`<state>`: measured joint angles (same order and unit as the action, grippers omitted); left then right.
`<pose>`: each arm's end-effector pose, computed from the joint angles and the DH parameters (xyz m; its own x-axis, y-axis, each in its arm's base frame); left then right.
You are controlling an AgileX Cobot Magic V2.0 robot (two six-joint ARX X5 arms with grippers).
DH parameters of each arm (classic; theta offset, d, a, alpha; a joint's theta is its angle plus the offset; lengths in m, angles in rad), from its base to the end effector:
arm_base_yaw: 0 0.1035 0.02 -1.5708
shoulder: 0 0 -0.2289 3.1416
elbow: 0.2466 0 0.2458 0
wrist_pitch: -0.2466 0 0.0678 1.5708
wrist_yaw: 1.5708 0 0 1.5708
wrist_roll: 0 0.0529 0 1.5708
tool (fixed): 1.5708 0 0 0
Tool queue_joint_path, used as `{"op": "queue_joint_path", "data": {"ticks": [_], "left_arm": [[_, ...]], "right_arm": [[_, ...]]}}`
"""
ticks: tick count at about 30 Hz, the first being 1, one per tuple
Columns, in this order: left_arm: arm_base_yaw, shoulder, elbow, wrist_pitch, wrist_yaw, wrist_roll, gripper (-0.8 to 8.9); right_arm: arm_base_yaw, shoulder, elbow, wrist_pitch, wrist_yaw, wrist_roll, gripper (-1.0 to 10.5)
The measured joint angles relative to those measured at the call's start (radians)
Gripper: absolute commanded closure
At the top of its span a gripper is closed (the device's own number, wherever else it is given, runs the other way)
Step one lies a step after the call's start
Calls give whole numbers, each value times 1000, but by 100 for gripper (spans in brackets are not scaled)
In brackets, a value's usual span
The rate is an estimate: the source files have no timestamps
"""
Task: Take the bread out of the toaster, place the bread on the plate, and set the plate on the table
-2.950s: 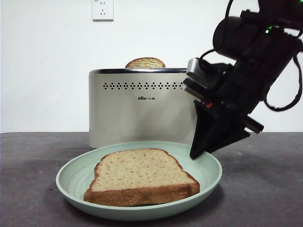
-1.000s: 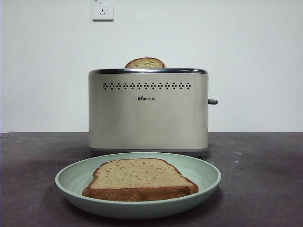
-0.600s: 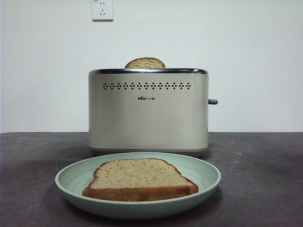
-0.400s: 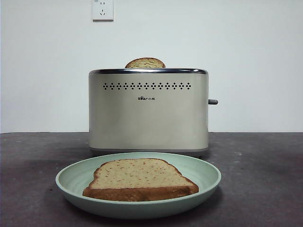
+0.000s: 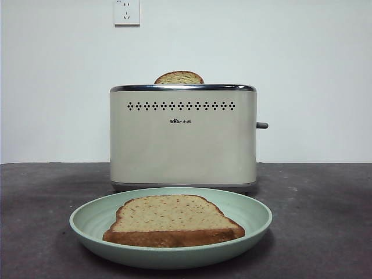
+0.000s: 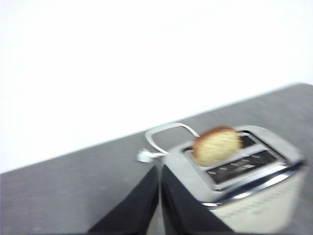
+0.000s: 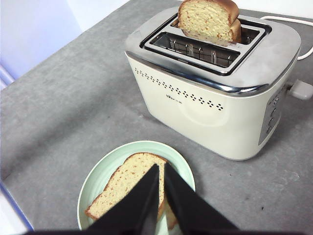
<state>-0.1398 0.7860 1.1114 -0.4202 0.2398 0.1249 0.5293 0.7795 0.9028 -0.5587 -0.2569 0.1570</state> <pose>0.1800 -0.0380 0.3872 0.9245 -0.3699 -0.0919 0.3783 0.9201 0.1017 0.1609 0.1097 0.3031 0.6287 0.6621 -0.4079 -0.6218 0.7430 0.2476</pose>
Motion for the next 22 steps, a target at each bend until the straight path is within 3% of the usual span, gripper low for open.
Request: {"op": "queue_joint_path", "data": {"ticks": [7, 16, 22], "left_arm": [[140, -280, -402, 236, 0, -9, 807], [159, -483, -768, 395, 0, -56, 807], [159, -599, -930, 401, -7, -101, 807]], "right_arm": [[0, 0, 0, 2, 0, 0, 941], [0, 0, 0, 1, 0, 0, 941], [0, 0, 0, 1, 0, 0, 941]]}}
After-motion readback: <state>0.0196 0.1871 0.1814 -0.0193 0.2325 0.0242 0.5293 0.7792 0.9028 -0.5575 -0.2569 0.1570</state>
